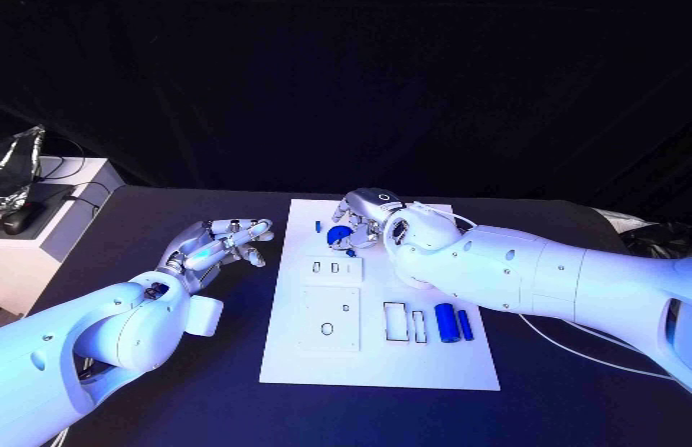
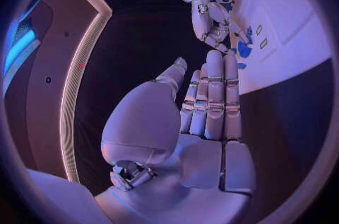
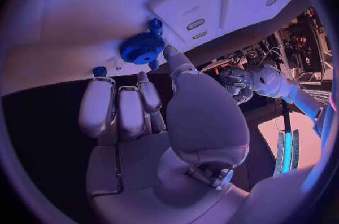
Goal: Assemble the parts on the task board
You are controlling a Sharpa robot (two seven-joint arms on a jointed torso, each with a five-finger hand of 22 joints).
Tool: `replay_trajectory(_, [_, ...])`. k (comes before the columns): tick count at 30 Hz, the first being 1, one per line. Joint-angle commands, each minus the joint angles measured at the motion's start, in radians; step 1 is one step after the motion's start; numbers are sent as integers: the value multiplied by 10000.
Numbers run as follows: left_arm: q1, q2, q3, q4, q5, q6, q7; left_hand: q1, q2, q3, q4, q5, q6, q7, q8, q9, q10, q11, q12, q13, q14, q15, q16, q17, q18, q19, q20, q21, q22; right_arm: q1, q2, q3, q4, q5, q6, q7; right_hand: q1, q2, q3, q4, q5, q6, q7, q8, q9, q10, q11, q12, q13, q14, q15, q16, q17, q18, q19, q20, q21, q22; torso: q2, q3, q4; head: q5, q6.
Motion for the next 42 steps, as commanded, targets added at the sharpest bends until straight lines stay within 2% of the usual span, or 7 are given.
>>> replay_trajectory(1, [-1,33,7,10,-29,188,55,-76,-15,29,-35,-14,-49,42,-47,6,-45,-4,23,3,-56,14,-43,-9,129,-87,-14,16,-9,-12,45,-1,-119,198,481,95,-84,77,10,81,172,66,9,-41,15,-48,-34,45,549,-14,40,16,5,101,584,46,-42,1537,6,-36,34,-11,-21])
replay_trajectory(8, [-5,38,7,-26,-29,178,49,-76,-15,29,-35,-14,-49,42,-47,6,-45,-4,23,3,-56,14,-43,-9,129,-87,-14,16,-9,-17,35,-2,-220,249,655,27,-142,143,5,79,541,116,-4,-42,12,-43,-45,73,538,-14,29,13,2,96,585,36,-36,1539,10,-28,8,-16,-34])
replay_trajectory(17, [-15,38,7,-43,-29,176,47,-72,-3,25,-39,-15,-51,43,-46,6,-53,-2,21,2,-42,14,-63,-23,128,-70,-15,6,-37,-18,3,-2,-248,278,911,55,-189,241,-15,-8,1009,191,-25,-41,11,-35,-64,98,528,-12,15,16,6,88,587,22,-25,1541,5,-13,20,-17,-74])
replay_trajectory(29, [-23,14,7,-43,-29,171,43,-72,-3,25,-39,-15,-51,43,-46,6,-53,-2,21,2,-42,14,-63,-23,128,-70,-15,6,-37,-19,-106,-2,-193,335,1202,126,-260,314,-22,-77,1091,331,-70,-31,22,-39,-91,111,518,-12,-5,10,6,83,583,5,-38,1538,14,-7,4,-11,-99])
replay_trajectory(36, [-25,8,7,-38,-29,173,42,-80,5,25,-31,-14,-53,44,-46,6,-57,-1,23,3,-40,15,-70,-25,128,-65,-15,4,-58,-19,-137,-2,-190,339,1285,125,-280,417,0,-125,1207,536,-143,-22,38,-35,-142,110,513,-12,-43,-7,-4,72,580,-22,-42,1537,7,-10,20,-17,-131])
replay_trajectory(39, [-26,3,7,-37,-29,170,43,-80,5,25,-31,-14,-53,44,-46,6,-57,-1,23,3,-40,15,-70,-25,128,-65,-15,4,-58,-19,-137,-2,-193,320,1266,120,-260,501,10,-254,1509,571,-146,-27,22,-47,-152,93,507,-10,-56,-20,-7,62,577,-43,-56,1534,8,-10,13,-19,-130])
replay_trajectory(42, [-26,0,7,-35,-29,168,42,-80,5,25,-31,-14,-53,44,-46,6,-57,-1,23,3,-40,15,-70,-25,128,-65,-15,4,-58,-19,-125,-2,-198,256,1187,109,-205,677,116,-617,1683,574,-131,-29,3,-56,-153,86,505,-9,-63,-34,-2,50,577,-57,-54,1536,7,-16,5,-21,-128])
